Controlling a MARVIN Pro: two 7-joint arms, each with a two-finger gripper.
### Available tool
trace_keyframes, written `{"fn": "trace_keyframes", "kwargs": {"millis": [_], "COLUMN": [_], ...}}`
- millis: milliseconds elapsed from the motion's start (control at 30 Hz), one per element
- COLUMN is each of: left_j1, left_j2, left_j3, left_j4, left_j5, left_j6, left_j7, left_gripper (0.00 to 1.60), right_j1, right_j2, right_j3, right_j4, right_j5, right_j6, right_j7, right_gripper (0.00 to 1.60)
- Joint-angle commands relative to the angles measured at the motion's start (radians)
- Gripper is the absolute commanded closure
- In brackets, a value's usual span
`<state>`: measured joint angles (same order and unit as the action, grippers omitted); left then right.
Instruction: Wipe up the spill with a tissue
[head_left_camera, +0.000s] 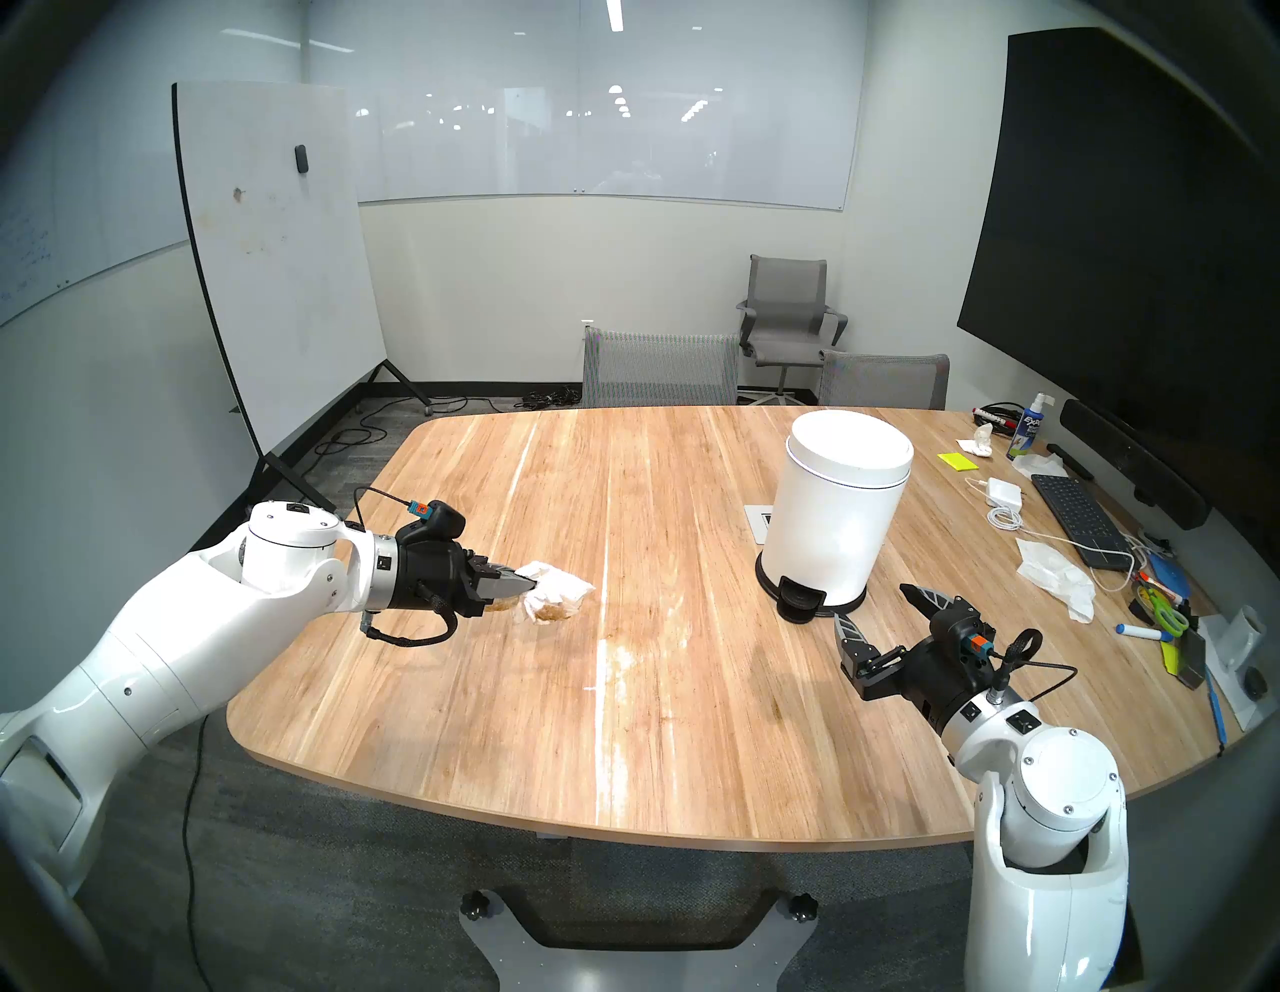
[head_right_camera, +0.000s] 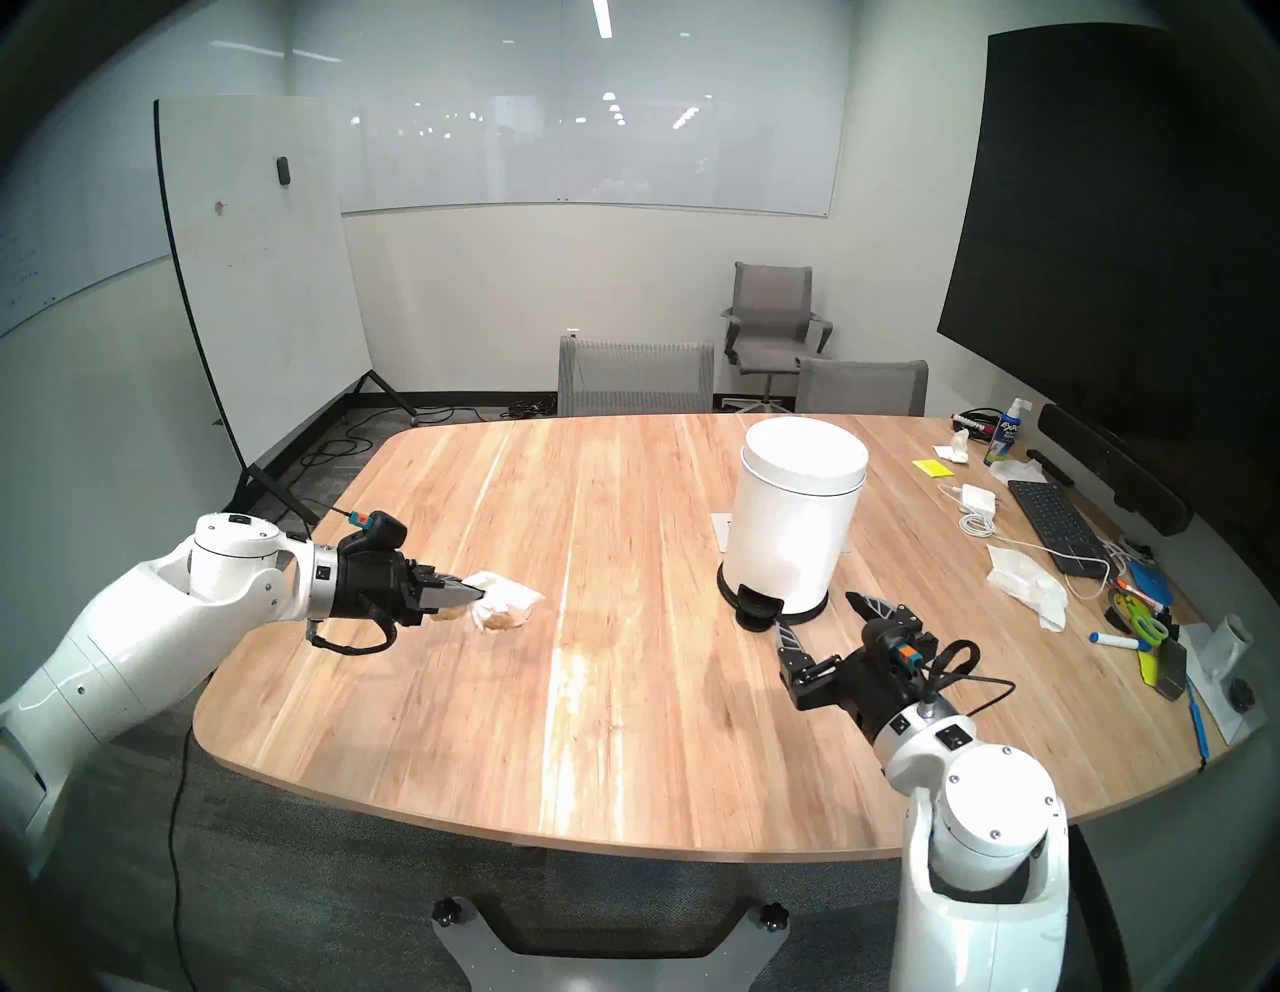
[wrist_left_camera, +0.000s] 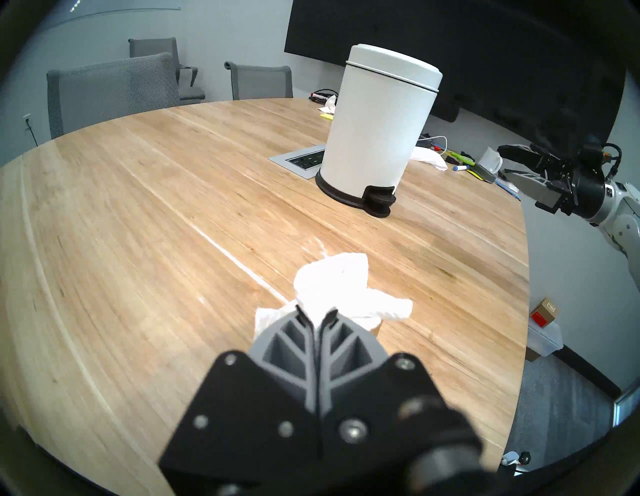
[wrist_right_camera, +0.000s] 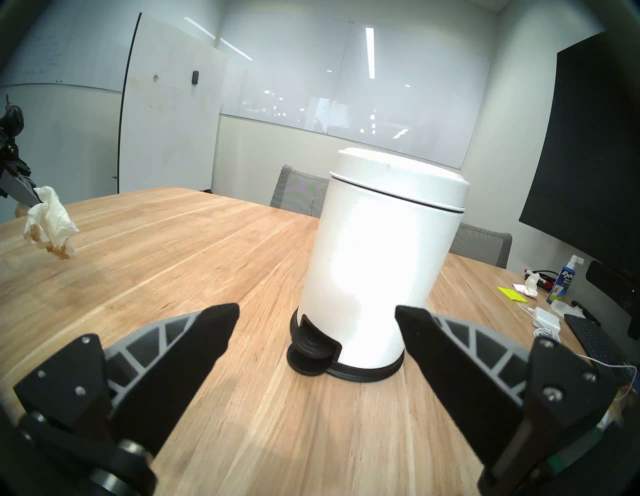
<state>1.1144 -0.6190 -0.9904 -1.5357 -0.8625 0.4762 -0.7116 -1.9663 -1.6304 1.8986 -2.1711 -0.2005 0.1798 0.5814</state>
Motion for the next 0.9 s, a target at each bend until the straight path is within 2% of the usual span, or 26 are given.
{"fn": "trace_keyframes", "kwargs": {"millis": [0, 867], "left_j1": [-0.015, -0.016], "left_j2": [0.000, 0.000], "left_j3": [-0.014, -0.012], "left_j4": [-0.006, -0.006], "left_j5": [-0.006, -0.006], "left_j6": [-0.005, -0.006], "left_j7": [-0.003, -0.002], "left_gripper": [1.60, 1.60], "right_j1": [0.003, 0.003], "right_j2": [0.000, 0.000], "right_j3": [-0.002, -0.002], "right_j4": [-0.023, -0.023], "right_j5": [0.001, 0.001], "right_j6": [-0.001, -0.001], "right_j7": [0.000, 0.000], "right_gripper": [0.00, 0.00]}}
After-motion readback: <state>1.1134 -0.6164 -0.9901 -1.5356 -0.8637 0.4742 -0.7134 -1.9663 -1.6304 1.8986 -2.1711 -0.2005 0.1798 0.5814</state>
